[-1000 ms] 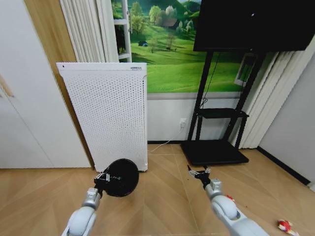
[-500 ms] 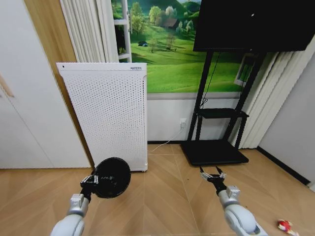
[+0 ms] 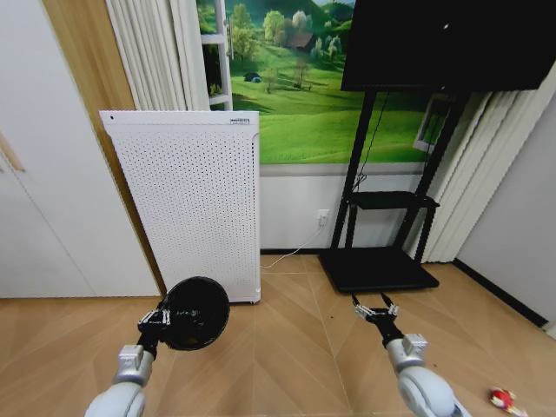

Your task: Pick up the trash bin and place the garbage on the floor into it.

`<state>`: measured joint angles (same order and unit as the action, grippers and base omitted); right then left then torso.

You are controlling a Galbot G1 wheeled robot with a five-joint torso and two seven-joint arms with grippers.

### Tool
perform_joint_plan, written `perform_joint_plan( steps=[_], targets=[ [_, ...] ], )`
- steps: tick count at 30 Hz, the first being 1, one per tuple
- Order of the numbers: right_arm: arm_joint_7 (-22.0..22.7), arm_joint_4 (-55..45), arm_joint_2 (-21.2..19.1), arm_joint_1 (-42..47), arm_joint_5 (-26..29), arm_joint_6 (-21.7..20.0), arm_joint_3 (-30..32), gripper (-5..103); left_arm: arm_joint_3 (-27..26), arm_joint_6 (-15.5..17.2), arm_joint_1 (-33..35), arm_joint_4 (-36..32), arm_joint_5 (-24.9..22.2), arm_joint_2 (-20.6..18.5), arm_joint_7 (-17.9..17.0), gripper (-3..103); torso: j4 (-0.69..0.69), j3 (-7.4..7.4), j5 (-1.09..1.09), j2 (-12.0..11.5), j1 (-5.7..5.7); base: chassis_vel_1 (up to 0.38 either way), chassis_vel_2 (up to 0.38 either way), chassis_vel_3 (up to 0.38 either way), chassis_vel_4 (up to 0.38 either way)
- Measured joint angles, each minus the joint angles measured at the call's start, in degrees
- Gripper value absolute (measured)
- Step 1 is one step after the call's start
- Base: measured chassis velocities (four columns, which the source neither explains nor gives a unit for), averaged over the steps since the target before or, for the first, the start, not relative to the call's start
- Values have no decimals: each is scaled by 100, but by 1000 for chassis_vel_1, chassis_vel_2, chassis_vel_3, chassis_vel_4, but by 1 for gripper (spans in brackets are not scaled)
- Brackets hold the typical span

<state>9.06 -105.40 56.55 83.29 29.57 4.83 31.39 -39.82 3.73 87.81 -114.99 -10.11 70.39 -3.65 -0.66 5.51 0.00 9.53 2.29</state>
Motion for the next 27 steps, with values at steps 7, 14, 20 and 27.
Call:
perform_joint_plan(
  steps=[7,14,20,27],
  targets=[
    [13,24,-15,-47,34,-61,-44,100,7,-19,7,5,10,6,-1,7,0,0,0,0,0,-67,-61,66,75],
    [16,151,-49,-144,65,-63,-142,100,38,-19,-48,76,13,1,-1,7,-1,0,1,0,0,-185,-190,185,192],
    [16,347,-85,-310,97,-63,-309,100,72,-19,-122,186,17,-4,0,7,1,0,2,0,1,-252,-245,250,256],
    [16,544,-86,-453,76,-5,-520,100,117,-19,-190,311,31,-4,3,7,0,0,4,0,1,-319,-323,312,312]
  ],
)
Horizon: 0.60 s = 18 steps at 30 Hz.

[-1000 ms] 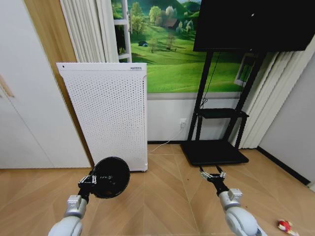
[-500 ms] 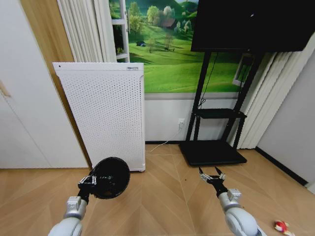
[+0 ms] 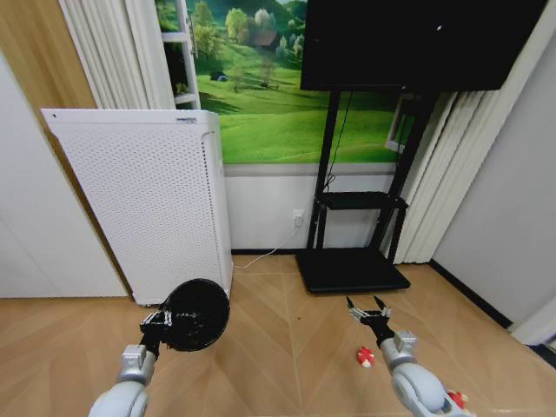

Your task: Pick up the trash bin and place the garbage on the floor into it.

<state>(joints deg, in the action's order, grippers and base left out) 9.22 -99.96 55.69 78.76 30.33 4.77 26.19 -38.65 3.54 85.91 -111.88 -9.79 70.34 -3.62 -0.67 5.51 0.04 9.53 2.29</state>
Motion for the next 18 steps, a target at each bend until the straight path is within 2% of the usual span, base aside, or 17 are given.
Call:
perform_joint_plan(
  steps=[4,7,8,9,11,13,14,18],
  targets=[
    [-15,99,5,-40,-35,182,-109,100,19,1,-15,47,8,14,3,7,-2,0,-9,0,0,-376,-370,377,362],
    [-61,176,12,-98,-69,273,-205,100,33,-13,-24,89,27,33,6,7,-1,1,3,0,1,-333,-335,319,367],
    [-49,222,9,-133,-127,271,-252,100,50,-19,-27,111,48,40,11,7,-3,0,-9,0,0,-313,-314,248,273],
    [-49,222,9,-133,-127,271,-252,100,50,-19,-27,111,48,40,11,7,-3,0,-9,0,0,-313,-314,248,273],
    [70,334,-27,-214,-224,106,-449,100,95,-28,-37,145,96,66,19,7,-3,0,3,0,1,-135,-198,142,78],
    [135,371,-46,-247,-257,49,-539,100,113,-31,-37,154,118,76,20,7,-1,0,-4,0,0,-77,-103,107,2],
    [264,421,-68,-285,-311,-62,-675,100,130,-31,-36,172,141,91,20,7,6,0,-6,0,0,0,0,0,0],
    [421,563,-99,-280,-392,-218,-912,100,170,-31,-48,212,168,89,19,7,2,-1,-4,0,0,56,26,-58,-35]
  ],
)
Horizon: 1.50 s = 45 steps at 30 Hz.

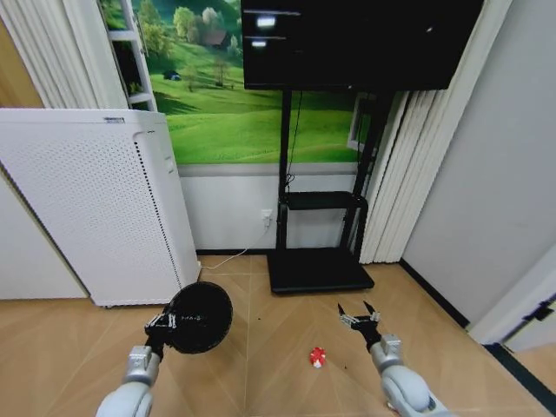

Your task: Pick up the trash bin and place the garbage on the floor into it.

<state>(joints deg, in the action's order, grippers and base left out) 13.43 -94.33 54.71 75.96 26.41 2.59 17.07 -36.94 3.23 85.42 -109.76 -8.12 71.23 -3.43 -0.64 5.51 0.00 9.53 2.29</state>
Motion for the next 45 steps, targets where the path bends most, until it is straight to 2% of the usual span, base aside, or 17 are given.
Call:
perform_joint_plan(
  steps=[7,12,15,25,32,45],
  targets=[
    [42,477,52,30,51,-173,-341,100,43,3,-32,145,15,-76,4,7,-2,0,0,0,0,51,52,-46,-42],
    [146,1048,217,-166,383,-471,-873,100,56,6,-34,295,2,-204,22,7,-4,0,-1,0,0,0,0,0,0],
    [154,1168,265,-254,393,-481,-978,100,67,5,-33,313,3,-208,22,7,-4,1,-1,0,0,0,0,0,0],
    [195,2396,1187,-1274,499,-451,-1723,100,175,-29,-43,488,34,-203,40,7,-1,1,0,0,0,0,0,0,0],
    [248,3325,1588,-1701,505,-497,-1858,100,208,-88,-55,630,45,-232,62,7,-2,1,-1,0,0,0,0,0,0],
    [315,3962,1754,-1901,369,-533,-1819,100,257,-133,-72,746,87,-223,65,7,-3,1,0,0,0,0,0,0,0]
  ],
)
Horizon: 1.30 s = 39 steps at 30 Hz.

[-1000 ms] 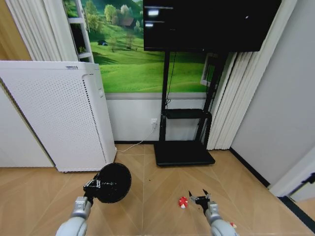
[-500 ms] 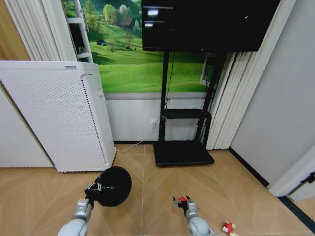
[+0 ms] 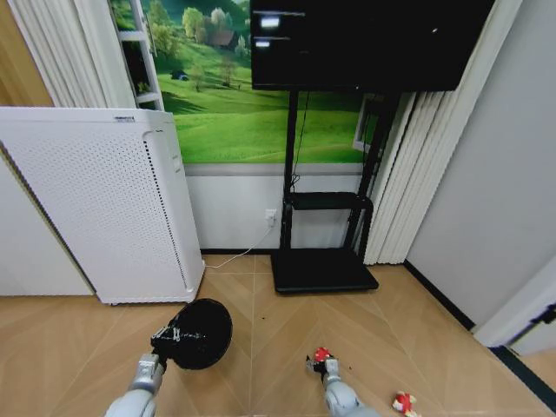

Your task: Pick up the trash bin and place the garbage on the floor into it.

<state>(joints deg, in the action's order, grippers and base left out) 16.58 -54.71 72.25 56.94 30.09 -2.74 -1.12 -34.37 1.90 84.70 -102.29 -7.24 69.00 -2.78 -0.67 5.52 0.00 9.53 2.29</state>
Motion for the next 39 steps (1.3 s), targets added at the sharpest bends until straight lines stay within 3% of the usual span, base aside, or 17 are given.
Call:
perform_joint_plan(
  steps=[15,23,24,26,27,28,32,33,34,38,39],
  targets=[
    [-60,643,179,-167,-229,91,206,102,2,-127,90,16,120,63,10,7,1,0,0,0,0,0,0,0,0],
    [-165,751,222,-176,-293,176,230,77,3,-159,100,45,142,90,10,7,0,0,0,0,0,0,0,0,0],
    [-174,773,236,-180,-308,191,228,67,4,-165,101,54,144,98,10,7,0,0,0,0,0,0,0,0,0],
    [-182,795,247,-186,-330,216,226,67,5,-170,101,63,146,102,11,7,0,-1,0,0,0,0,0,0,0],
    [-197,825,260,-191,-374,254,222,56,7,-176,101,74,148,107,10,7,0,-1,-1,0,0,0,0,0,0],
    [-208,850,268,-194,-410,291,220,51,8,-178,99,84,148,107,11,7,0,-1,-1,0,0,0,0,0,0],
    [-222,880,283,-198,-447,332,219,51,9,-181,86,106,149,105,11,7,0,-1,-2,0,-1,0,0,0,0],
    [-229,887,284,-198,-456,344,217,41,10,-183,79,116,149,103,11,7,0,-1,-2,0,-1,0,0,0,0],
    [-232,887,283,-198,-464,347,214,38,12,-186,71,132,149,102,11,7,1,-1,-1,0,-1,0,0,0,0],
    [-233,856,265,-180,-466,347,203,38,25,-194,63,152,149,108,12,7,1,-1,0,0,-1,0,0,0,0],
    [-230,825,249,-159,-473,346,193,34,37,-197,57,165,153,122,14,7,1,-1,0,0,-1,0,0,0,0]
  ],
)
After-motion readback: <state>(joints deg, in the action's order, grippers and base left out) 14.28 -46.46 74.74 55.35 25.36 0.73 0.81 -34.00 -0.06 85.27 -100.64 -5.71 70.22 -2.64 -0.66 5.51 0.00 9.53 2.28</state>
